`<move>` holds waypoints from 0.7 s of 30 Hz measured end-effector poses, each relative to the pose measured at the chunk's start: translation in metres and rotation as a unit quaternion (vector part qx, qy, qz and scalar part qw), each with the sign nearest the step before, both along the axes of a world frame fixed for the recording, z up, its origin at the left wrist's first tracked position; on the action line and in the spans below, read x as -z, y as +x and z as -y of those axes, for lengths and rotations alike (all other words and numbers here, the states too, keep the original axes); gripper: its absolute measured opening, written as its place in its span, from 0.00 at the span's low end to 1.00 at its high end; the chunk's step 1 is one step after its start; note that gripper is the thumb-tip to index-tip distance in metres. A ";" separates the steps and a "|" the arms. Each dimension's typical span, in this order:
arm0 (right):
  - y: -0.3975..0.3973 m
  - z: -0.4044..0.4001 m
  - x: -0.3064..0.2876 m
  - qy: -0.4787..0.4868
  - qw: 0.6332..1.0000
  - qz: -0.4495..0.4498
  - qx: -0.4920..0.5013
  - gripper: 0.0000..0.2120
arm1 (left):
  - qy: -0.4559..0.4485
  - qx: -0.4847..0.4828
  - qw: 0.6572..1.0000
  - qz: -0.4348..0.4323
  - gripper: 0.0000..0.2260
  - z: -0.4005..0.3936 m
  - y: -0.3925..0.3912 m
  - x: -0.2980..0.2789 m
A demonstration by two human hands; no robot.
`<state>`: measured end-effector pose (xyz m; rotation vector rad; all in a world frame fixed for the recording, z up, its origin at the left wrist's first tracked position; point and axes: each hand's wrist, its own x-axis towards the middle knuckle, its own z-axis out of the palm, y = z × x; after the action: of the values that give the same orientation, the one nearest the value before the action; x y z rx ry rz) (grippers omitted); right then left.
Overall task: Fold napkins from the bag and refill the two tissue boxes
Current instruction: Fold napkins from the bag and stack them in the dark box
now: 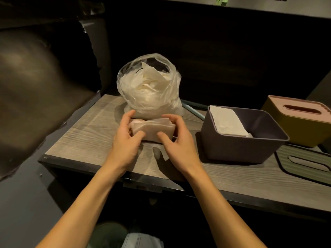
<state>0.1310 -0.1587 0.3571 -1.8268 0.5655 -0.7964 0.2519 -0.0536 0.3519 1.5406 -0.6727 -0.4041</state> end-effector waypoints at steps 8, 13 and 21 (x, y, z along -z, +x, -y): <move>-0.003 -0.001 -0.002 -0.015 0.998 -0.033 -0.041 0.39 | 0.037 0.078 0.994 0.070 0.37 0.001 -0.005 0.000; 0.000 -0.002 0.003 -0.065 0.997 -0.043 -0.027 0.31 | 0.047 0.055 0.984 0.166 0.25 0.003 -0.004 0.003; 0.000 0.002 0.004 -0.060 0.996 -0.063 -0.004 0.22 | 0.031 0.005 0.993 0.110 0.26 0.003 0.000 0.002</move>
<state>0.1307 -0.1606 0.3528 -1.9993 0.6022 -0.7268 0.2517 -0.0566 0.3499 1.6570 -0.8457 -0.2670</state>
